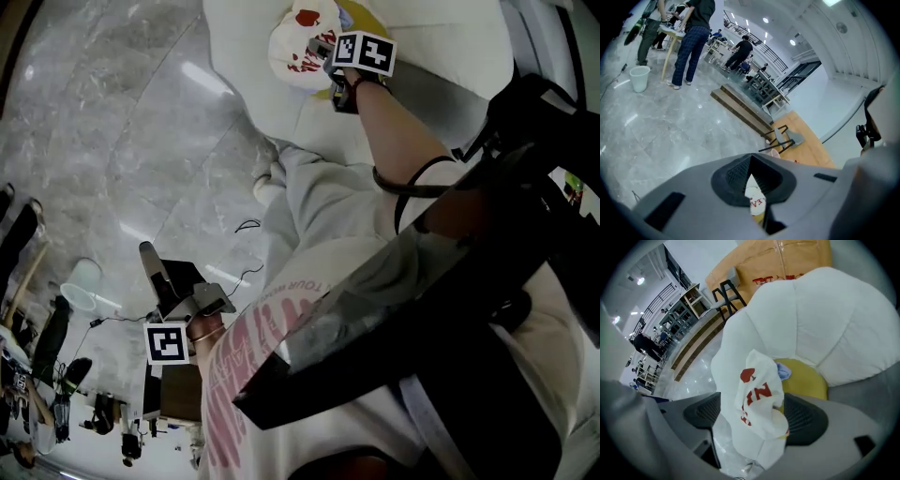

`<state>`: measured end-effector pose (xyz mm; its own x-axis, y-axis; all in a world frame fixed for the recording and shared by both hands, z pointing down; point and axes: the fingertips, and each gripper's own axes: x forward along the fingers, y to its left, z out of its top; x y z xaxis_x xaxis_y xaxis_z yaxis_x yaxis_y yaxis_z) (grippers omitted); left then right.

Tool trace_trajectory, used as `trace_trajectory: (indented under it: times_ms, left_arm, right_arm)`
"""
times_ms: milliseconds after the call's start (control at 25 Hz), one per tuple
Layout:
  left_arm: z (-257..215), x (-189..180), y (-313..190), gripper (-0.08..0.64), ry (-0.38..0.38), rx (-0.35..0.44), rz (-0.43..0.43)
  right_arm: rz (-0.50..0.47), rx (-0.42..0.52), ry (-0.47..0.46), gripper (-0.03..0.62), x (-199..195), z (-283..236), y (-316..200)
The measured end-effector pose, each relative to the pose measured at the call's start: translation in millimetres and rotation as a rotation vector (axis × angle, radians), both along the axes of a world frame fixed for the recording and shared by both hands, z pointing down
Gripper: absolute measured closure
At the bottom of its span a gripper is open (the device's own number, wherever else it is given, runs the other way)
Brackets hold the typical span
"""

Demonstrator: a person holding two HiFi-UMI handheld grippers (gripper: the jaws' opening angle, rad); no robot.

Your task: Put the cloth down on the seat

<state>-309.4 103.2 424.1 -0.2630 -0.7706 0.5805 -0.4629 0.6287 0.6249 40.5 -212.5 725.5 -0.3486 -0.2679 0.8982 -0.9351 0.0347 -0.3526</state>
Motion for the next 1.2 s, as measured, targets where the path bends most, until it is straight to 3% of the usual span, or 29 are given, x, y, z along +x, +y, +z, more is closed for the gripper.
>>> trace_trajectory:
  times_ms: [80, 200, 280, 360, 440, 560, 640, 760, 840, 920, 1040, 1120, 1200]
  left_arm:
    - [-7, 4, -9, 0.551, 0.020, 0.037, 0.015]
    - [-20, 5, -19, 0.551, -0.015, 0.090, 0.084]
    - [-21, 5, -8, 0.551, -0.046, 0.070, 0.110]
    - [-20, 5, 17, 0.551, -0.040, 0.023, 0.085]
    - [-29, 8, 40, 0.551, -0.019, 0.040, 0.039]
    - [-58, 5, 56, 0.551, -0.084, 0.139, 0.078]
    - [-76, -6, 61, 0.551, -0.130, 0.195, 0.117]
    - [-97, -23, 62, 0.551, -0.126, 0.273, 0.144]
    - [-113, -24, 53, 0.551, -0.122, 0.329, 0.218]
    - [-130, -18, 45, 0.551, -0.158, 0.368, 0.320]
    - [-155, -7, 44, 0.551, -0.293, 0.414, 0.461]
    - [-168, 2, 47, 0.551, -0.368, 0.451, 0.538]
    - [-174, 12, 49, 0.551, -0.409, 0.477, 0.608]
  right_arm:
    - [0.012, 0.004, 0.016, 0.170, 12, -12, 1]
    - [0.065, 0.007, 0.004, 0.170, 26, -31, -1]
    - [0.103, 0.024, 0.008, 0.170, 36, -47, 5]
    - [0.113, 0.033, 0.022, 0.170, 44, -63, 18]
    - [0.113, 0.043, 0.006, 0.172, 48, -79, 35]
    - [0.116, 0.088, -0.128, 0.173, 34, -113, 60]
    - [0.064, 0.117, -0.223, 0.173, 14, -136, 81]
    - [-0.041, 0.146, -0.316, 0.173, -21, -169, 109]
    - [-0.061, 0.171, -0.394, 0.178, -42, -193, 121]
    - [-0.083, 0.215, -0.452, 0.254, -56, -219, 129]
    - [-0.126, 0.304, -0.501, 0.409, -65, -260, 137]
    - [-0.104, 0.369, -0.578, 0.532, -67, -293, 142]
    - [-0.079, 0.424, -0.697, 0.558, -66, -330, 149]
